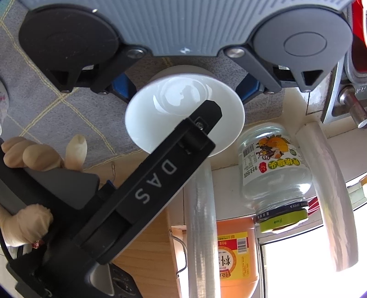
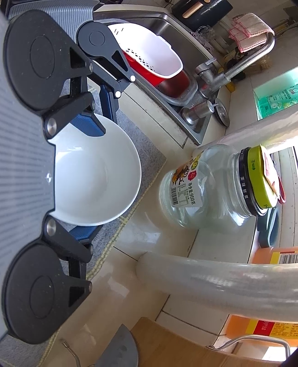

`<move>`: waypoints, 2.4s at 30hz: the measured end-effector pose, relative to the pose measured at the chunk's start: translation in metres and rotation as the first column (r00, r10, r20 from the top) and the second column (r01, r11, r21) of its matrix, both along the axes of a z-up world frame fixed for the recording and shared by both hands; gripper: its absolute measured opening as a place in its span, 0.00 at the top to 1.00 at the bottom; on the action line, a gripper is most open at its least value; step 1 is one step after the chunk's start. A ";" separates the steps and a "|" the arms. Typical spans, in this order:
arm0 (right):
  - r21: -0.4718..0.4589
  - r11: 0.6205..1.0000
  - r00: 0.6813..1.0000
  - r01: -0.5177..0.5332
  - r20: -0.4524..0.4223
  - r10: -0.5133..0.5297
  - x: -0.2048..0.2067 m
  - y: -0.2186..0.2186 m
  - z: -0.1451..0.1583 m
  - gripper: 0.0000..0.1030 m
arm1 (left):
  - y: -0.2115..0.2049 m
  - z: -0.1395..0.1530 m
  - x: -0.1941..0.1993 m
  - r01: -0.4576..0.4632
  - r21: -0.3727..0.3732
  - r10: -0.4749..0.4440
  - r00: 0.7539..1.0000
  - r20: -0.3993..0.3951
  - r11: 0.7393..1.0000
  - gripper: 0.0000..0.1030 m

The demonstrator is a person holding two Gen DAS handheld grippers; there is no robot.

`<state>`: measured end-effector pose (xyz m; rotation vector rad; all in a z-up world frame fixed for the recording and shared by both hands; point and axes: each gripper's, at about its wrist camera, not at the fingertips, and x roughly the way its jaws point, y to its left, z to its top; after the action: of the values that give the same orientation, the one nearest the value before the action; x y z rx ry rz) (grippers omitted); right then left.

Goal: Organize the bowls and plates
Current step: 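Carry the held white bowl back toward the bowl stack, then lower the held bowl into the top bowl of the stack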

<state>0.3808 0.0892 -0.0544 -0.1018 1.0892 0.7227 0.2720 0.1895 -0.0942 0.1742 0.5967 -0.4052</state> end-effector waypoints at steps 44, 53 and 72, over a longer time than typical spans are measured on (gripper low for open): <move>0.040 0.997 0.997 0.067 0.045 -0.069 -0.127 -0.084 0.070 0.19 | -0.064 0.074 -0.111 0.199 0.064 -0.198 0.980 -0.019 0.978 0.11; 0.039 0.991 0.990 0.127 0.062 -0.130 -0.149 -0.119 0.079 0.19 | -0.094 0.080 -0.120 0.266 0.063 -0.266 0.964 -0.008 0.962 0.11; 0.023 0.961 0.955 0.276 0.110 -0.277 -0.185 -0.198 0.096 0.19 | -0.161 0.091 -0.136 0.400 0.044 -0.401 0.916 0.025 0.915 0.11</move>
<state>0.1963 -0.1088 0.0416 0.0172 0.9687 0.4635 0.1364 0.0281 -0.0036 0.3426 0.5350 -0.7882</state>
